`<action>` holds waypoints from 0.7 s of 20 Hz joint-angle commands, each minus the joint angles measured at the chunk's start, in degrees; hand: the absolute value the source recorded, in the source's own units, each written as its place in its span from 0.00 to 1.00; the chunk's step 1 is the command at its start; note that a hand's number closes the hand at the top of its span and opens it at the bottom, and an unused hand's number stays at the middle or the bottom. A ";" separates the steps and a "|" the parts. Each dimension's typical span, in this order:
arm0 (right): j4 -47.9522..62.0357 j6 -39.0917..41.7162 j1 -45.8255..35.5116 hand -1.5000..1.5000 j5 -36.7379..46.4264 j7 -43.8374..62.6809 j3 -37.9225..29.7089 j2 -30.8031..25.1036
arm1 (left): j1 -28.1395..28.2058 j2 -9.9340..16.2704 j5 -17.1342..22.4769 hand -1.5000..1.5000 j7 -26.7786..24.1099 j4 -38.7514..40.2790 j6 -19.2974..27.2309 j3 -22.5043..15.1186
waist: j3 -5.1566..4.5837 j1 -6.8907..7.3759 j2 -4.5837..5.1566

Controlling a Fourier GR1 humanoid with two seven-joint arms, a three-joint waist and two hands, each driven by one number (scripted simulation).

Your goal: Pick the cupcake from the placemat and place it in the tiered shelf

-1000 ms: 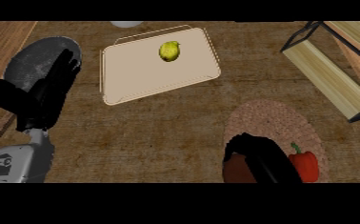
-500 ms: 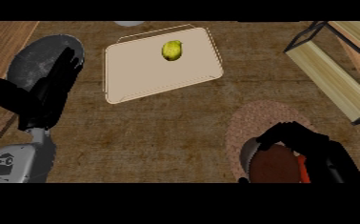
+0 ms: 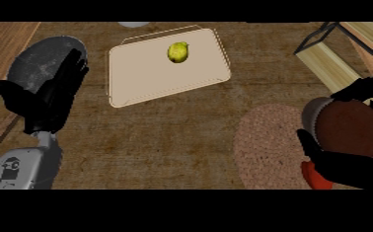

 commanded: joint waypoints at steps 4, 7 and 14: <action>6.76 5.22 -11.77 1.00 -15.36 1.08 -22.52 -10.63 | -1.66 -0.39 -0.01 0.50 2.51 -0.61 0.39 -0.19 | 0.07 0.02 0.05; 13.57 5.69 -13.26 1.00 -19.68 -0.58 -28.18 -15.87 | -0.67 -0.44 -0.47 0.50 3.36 -2.26 0.98 -0.16 | 0.08 0.34 0.04; 28.15 2.80 -12.06 1.00 -25.23 -9.37 -38.24 -25.08 | -0.63 0.43 0.07 0.50 1.01 -0.43 -1.32 0.94 | 0.07 0.31 0.16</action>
